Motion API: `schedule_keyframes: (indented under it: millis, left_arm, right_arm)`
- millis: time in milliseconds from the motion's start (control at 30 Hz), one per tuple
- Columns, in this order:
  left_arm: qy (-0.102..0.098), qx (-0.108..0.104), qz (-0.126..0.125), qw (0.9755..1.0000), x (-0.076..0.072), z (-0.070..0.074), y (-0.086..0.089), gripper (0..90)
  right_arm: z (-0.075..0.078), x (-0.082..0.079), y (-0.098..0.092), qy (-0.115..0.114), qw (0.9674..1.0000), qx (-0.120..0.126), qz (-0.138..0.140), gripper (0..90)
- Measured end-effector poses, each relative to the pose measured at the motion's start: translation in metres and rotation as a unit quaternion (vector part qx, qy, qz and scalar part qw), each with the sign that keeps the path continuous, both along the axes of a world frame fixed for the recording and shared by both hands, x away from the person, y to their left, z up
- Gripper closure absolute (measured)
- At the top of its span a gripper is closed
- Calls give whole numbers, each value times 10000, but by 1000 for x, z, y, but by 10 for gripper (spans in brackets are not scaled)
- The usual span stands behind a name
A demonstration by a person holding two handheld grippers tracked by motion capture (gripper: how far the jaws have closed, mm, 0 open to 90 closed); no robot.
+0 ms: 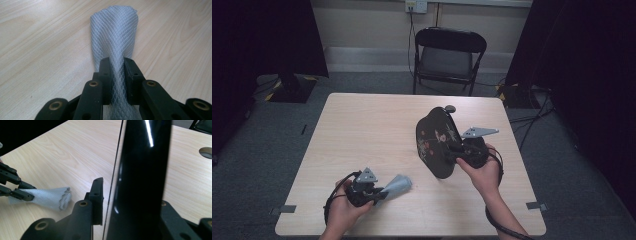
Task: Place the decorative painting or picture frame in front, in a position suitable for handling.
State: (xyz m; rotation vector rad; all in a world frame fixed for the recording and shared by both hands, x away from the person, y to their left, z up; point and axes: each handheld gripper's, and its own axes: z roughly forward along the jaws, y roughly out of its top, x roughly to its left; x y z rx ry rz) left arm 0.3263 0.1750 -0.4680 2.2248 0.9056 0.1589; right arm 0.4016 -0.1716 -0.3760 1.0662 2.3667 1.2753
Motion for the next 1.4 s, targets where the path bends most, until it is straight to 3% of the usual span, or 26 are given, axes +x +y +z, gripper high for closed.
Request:
schedule_keyframes:
  millis: [67, 167, 233, 267, 300, 433, 533, 633, 800, 1000, 1233, 1400]
  left_arm:
    - [4, 6, 3, 10000, 0, 0, 0, 782]
    - [7, 4, 10, 10000, 0, 0, 1, 781]
    - [24, 4, 15, 10000, 0, 0, 1, 781]
    - [24, 4, 15, 10000, 0, 0, 1, 781]
    - [30, 2, 28, 10000, 0, 0, 1, 781]
    - [29, 23, 6, 10000, 0, 0, 1, 781]
    - [25, 6, 0, 10000, 0, 0, 1, 781]
    - [8, -33, 36, 10000, 0, 1, 0, 781]
    - [14, -24, 20, 10000, 0, 1, 1, 781]
    - [-21, 5, 15, 10000, 0, 1, 1, 781]
    - [-20, 50, -23, 10000, -1, -1, -4, 781]
    - [17, 99, -51, 9999, -1, -3, -6, 781]
  right_arm:
    - [0, 1, 1, 19, 10000, 6, -8, 679]
    - [-1, 2, 1, 40, 10000, 34, -60, 762]
    - [-1, 1, 1, -68, 9999, -28, -147, 797]
    - [-1, 1, 1, -68, 9999, -28, -147, 797]
    - [-3, 2, -2, 0, 9998, 141, -108, 808]
    - [-5, 2, -3, -46, 9997, 206, -159, 810]
    - [-5, 0, -3, -108, 9995, 195, -201, 810]
    - [-4, -4, -1, -314, 9989, 135, -330, 812]
    - [-3, -6, -3, -330, 9985, 213, -394, 812]
    - [-4, -19, -12, -344, 9981, 320, -392, 811]
    - [-13, -48, -27, -403, 9962, 592, -498, 811]
    - [-15, -54, -31, -399, 9957, 670, -502, 809]
